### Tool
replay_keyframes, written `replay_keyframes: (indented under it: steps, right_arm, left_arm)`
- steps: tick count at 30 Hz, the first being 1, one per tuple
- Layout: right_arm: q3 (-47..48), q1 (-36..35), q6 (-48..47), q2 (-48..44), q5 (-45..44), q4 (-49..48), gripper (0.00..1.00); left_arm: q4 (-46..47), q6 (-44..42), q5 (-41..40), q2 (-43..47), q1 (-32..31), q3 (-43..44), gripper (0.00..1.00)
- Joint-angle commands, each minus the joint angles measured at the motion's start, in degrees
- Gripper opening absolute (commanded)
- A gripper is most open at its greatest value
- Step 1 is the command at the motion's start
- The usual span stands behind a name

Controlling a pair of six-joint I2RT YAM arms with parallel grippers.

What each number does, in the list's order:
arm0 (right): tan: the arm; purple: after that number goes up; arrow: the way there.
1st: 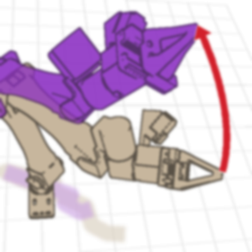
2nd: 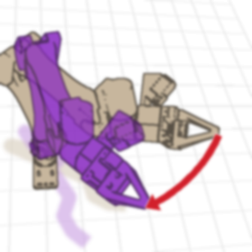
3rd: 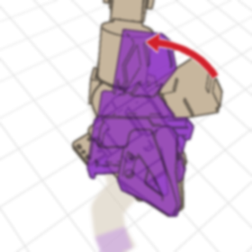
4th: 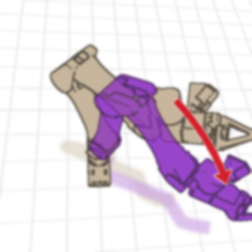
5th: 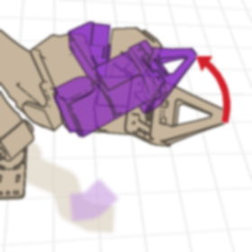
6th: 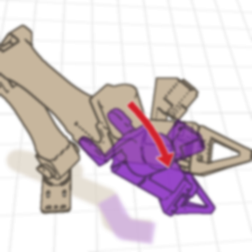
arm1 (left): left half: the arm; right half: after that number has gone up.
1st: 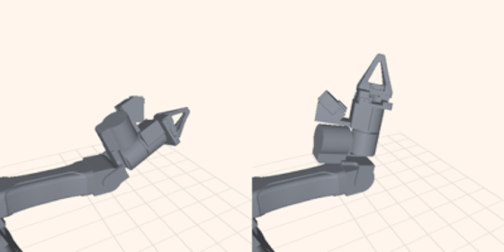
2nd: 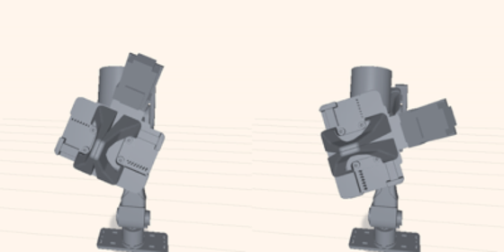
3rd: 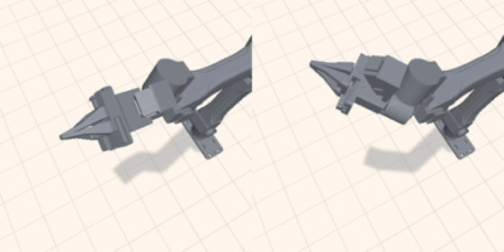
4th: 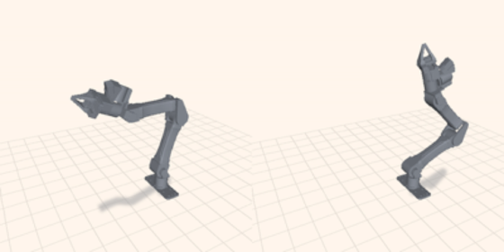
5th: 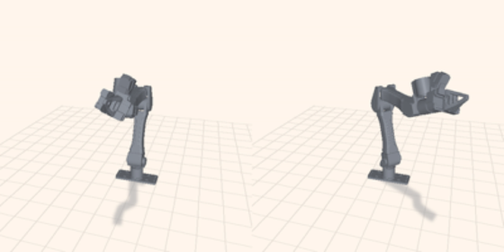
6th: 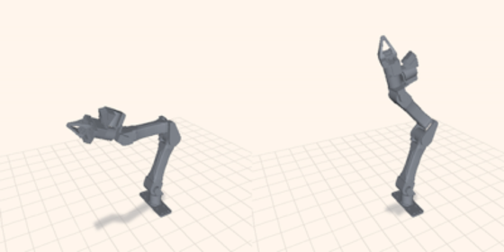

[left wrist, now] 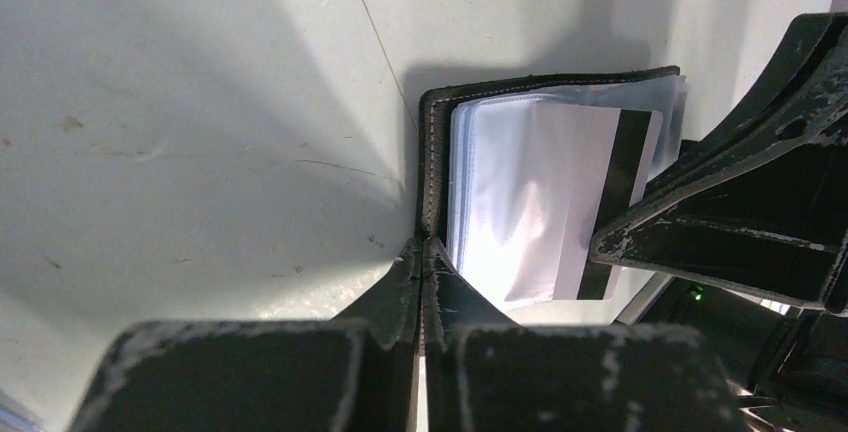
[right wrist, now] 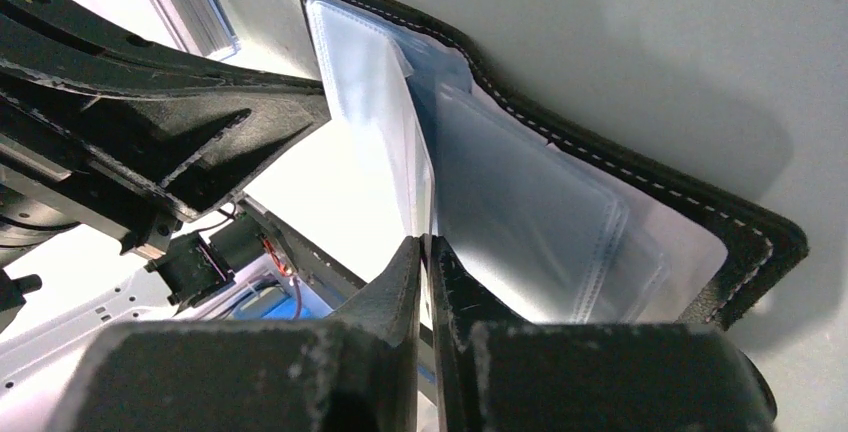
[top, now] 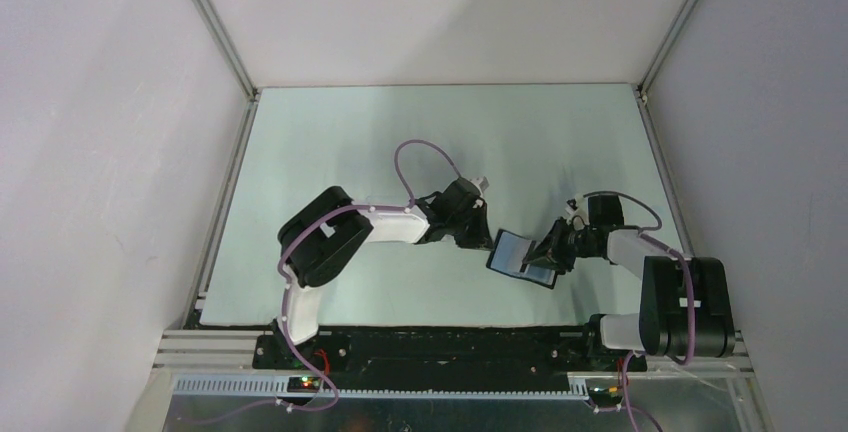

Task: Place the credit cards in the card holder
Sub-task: Insert the credit card into the card holder.

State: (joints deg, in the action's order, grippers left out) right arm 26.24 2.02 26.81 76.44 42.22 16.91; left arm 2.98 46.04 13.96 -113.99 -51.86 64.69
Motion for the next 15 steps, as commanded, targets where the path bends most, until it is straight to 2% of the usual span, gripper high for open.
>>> replay_keyframes:
  steps: [1,3,6,15]
  right_arm:
    - [3.50,-0.22,-3.40,1.67,-2.16,2.31,0.09]
    - [3.63,-0.26,-3.70,3.52,-1.97,2.28,0.11]
    - [3.64,-1.03,-3.80,5.59,-2.80,1.84,0.23]
    - [5.40,-5.12,-1.57,2.67,-6.85,3.01,0.49]
  left_arm:
    - [-2.53,-0.87,0.05,-2.74,-0.70,0.34,0.00]
    - [-2.62,-0.87,0.06,-2.80,-0.70,0.37,0.00]
    - [-2.63,-0.80,0.16,-2.87,-0.74,0.40,0.00]
    - [-2.63,-0.69,-0.02,-2.64,-0.77,0.20,0.00]
